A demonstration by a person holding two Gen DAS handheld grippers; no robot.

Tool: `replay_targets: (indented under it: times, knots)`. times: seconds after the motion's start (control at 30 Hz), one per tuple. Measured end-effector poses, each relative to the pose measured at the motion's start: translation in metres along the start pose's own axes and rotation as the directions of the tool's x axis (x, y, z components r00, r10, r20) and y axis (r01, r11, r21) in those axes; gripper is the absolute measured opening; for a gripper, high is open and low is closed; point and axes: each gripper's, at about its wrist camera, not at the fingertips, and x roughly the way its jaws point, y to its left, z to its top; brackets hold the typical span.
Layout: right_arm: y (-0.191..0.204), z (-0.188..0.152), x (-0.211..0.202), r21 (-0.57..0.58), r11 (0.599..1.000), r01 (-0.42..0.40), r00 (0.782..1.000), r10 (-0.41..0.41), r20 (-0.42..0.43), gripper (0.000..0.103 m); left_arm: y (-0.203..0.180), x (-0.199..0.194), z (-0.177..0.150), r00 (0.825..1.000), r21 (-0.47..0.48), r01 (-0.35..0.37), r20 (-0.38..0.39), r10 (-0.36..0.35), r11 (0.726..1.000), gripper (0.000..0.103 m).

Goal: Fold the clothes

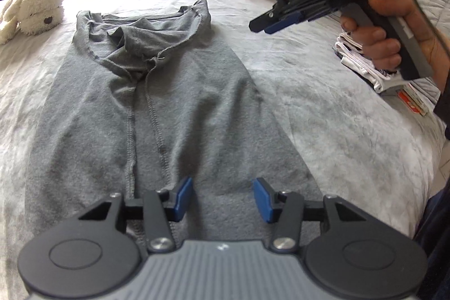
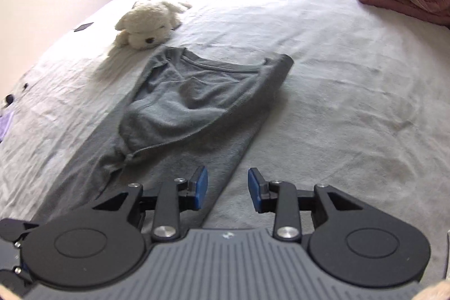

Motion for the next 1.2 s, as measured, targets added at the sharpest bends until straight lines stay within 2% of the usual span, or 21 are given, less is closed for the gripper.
replay_targets:
  times: [0.03, 0.1, 0.17, 0.2, 0.27, 0.33, 0.37, 0.43, 0.53, 0.6, 0.67, 0.73, 0.8, 0.9, 0.97, 1.0, 1.1, 1.2]
  knots:
    - [0.010, -0.001, -0.015, -0.084, 0.996, -0.014, 0.999, 0.017, 0.042, 0.037, -0.003, -0.002, -0.001, 1.000, 0.017, 0.005, -0.001, -0.005, 1.000, 0.051]
    - [0.029, -0.003, -0.044, -0.248, 0.968, -0.028, 0.991, 0.060, 0.122, 0.051, -0.008, -0.007, -0.005, 0.998, 0.039, 0.056, 0.006, -0.056, 0.998, 0.051]
    - [0.035, 0.005, -0.047, -0.288, 0.957, 0.033, 0.981, 0.025, 0.194, 0.054, -0.016, -0.010, -0.009, 0.994, 0.069, 0.109, 0.012, -0.110, 0.992, 0.051]
    - [0.034, 0.011, -0.039, -0.262, 0.963, 0.057, 0.979, -0.002, 0.205, 0.054, -0.020, -0.011, -0.011, 0.991, 0.085, 0.135, 0.014, -0.137, 0.987, 0.051]
    - [0.023, 0.023, -0.009, -0.199, 0.972, 0.126, 0.976, -0.086, 0.201, 0.054, -0.026, -0.007, -0.017, 0.992, 0.126, 0.125, 0.006, -0.127, 0.984, 0.051]
    - [0.007, 0.032, 0.028, -0.147, 0.961, 0.233, 0.966, -0.211, 0.150, 0.054, -0.028, -0.003, -0.021, 0.993, 0.149, 0.112, 0.004, -0.114, 0.983, 0.051]
    - [-0.007, 0.035, 0.048, -0.116, 0.949, 0.293, 0.953, -0.281, 0.111, 0.053, -0.028, -0.002, -0.022, 0.993, 0.156, 0.111, 0.008, -0.114, 0.981, 0.051]
    - [-0.035, 0.044, 0.072, -0.040, 0.946, 0.321, 0.945, -0.317, 0.085, 0.052, -0.027, -0.002, -0.022, 0.992, 0.153, 0.121, 0.007, -0.123, 0.981, 0.052]
    - [-0.071, 0.060, 0.085, 0.114, 0.968, 0.223, 0.969, -0.233, 0.083, 0.052, -0.021, 0.000, -0.020, 0.989, 0.132, 0.146, 0.004, -0.148, 0.980, 0.052]
    - [-0.079, 0.071, 0.092, 0.157, 0.972, 0.173, 0.974, -0.192, 0.118, 0.052, -0.016, 0.000, -0.020, 0.986, 0.114, 0.166, 0.003, -0.167, 0.979, 0.052]
    - [-0.085, 0.080, 0.102, 0.181, 0.974, 0.138, 0.975, -0.165, 0.148, 0.048, -0.012, 0.001, -0.019, 0.982, 0.096, 0.186, 0.003, -0.187, 0.978, 0.052]
    - [-0.093, 0.082, 0.119, 0.200, 0.969, 0.143, 0.978, -0.169, 0.122, 0.033, -0.008, 0.001, -0.019, 0.979, 0.079, 0.203, 0.002, -0.203, 0.976, 0.052]
    - [-0.098, 0.076, 0.133, 0.220, 0.967, 0.128, 0.983, -0.154, 0.101, 0.024, -0.007, 0.001, -0.020, 0.977, 0.072, 0.211, -0.001, -0.212, 0.975, 0.052]
    - [-0.103, 0.068, 0.141, 0.237, 0.966, 0.100, 0.983, -0.133, 0.124, 0.021, -0.004, 0.002, -0.020, 0.975, 0.058, 0.224, -0.003, -0.224, 0.973, 0.052]
    - [-0.107, 0.065, 0.142, 0.258, 0.963, 0.082, 0.982, -0.122, 0.143, 0.012, -0.003, 0.002, -0.020, 0.973, 0.052, 0.230, -0.003, -0.230, 0.972, 0.052]
    - [-0.107, 0.065, 0.143, 0.252, 0.963, 0.096, 0.981, -0.135, 0.142, 0.004, -0.003, 0.002, -0.020, 0.973, 0.050, 0.232, -0.002, -0.232, 0.971, 0.052]
    - [-0.097, 0.068, 0.139, 0.201, 0.965, 0.170, 0.969, -0.201, 0.146, 0.003, -0.004, 0.001, -0.020, 0.973, 0.059, 0.230, 0.002, -0.231, 0.971, 0.052]
    - [-0.084, 0.076, 0.117, 0.180, 0.964, 0.196, 0.949, -0.233, 0.213, 0.003, -0.006, 0.000, -0.021, 0.975, 0.068, 0.220, 0.005, -0.221, 0.973, 0.052]
